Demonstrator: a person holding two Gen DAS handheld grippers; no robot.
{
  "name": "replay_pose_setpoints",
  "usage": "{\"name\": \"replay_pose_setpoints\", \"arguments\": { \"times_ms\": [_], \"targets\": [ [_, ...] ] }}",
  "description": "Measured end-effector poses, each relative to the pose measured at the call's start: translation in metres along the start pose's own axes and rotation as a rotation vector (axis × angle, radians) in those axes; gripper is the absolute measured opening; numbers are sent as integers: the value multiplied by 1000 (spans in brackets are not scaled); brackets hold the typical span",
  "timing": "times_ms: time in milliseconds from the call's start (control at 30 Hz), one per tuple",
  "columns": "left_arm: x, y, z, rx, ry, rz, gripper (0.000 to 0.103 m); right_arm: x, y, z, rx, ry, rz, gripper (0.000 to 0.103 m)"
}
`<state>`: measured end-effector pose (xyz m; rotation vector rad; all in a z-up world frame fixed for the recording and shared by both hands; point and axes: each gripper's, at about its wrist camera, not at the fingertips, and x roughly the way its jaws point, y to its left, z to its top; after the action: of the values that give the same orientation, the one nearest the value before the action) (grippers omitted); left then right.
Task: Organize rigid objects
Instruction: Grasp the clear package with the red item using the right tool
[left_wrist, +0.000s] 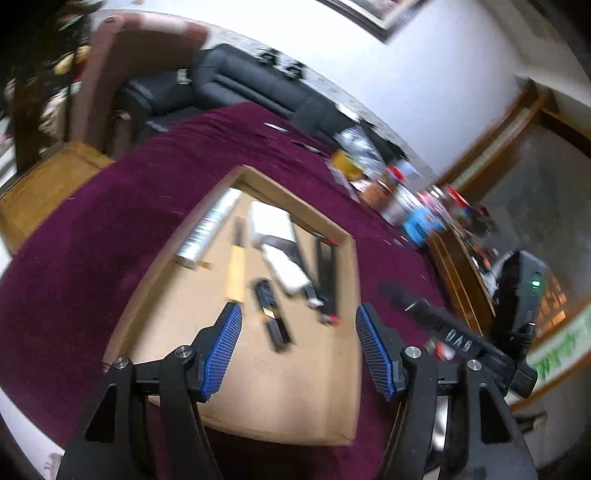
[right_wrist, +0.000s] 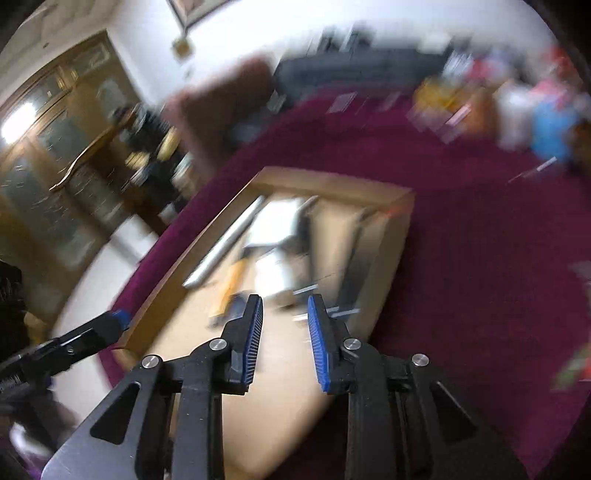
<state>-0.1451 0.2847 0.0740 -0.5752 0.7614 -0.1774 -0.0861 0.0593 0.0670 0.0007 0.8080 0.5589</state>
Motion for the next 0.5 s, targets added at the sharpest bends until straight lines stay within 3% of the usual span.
{"name": "replay_pose_setpoints", "arguments": {
  "times_ms": [67,100,133,167,233,300,400,500],
  "targets": [
    [6,-18,-8,48,17,-33,58,-34,-22,-5,-33,-110,-140,57],
    [10,-29,-12,75,30,-50,58,-45,-38,-6,-35,-142,-201,92],
    [13,-37,-15,95,43,-66,58,-57,-60,-9,-25,-152,-269,97],
    [19,-48,-20,125,65,-85,58,-66,-91,-9,8,-111,-357,97],
    [25,-63,-26,159,93,-104,58,-79,-144,-11,123,-40,-410,95],
    [34,-78,-33,188,128,-121,58,-93,-194,-16,254,-14,-422,92],
    [40,-93,-43,214,168,-131,58,-104,-244,-28,382,24,-425,77],
    [42,-104,-51,239,186,-122,58,-101,-264,-42,451,57,-355,62]
  ]
}}
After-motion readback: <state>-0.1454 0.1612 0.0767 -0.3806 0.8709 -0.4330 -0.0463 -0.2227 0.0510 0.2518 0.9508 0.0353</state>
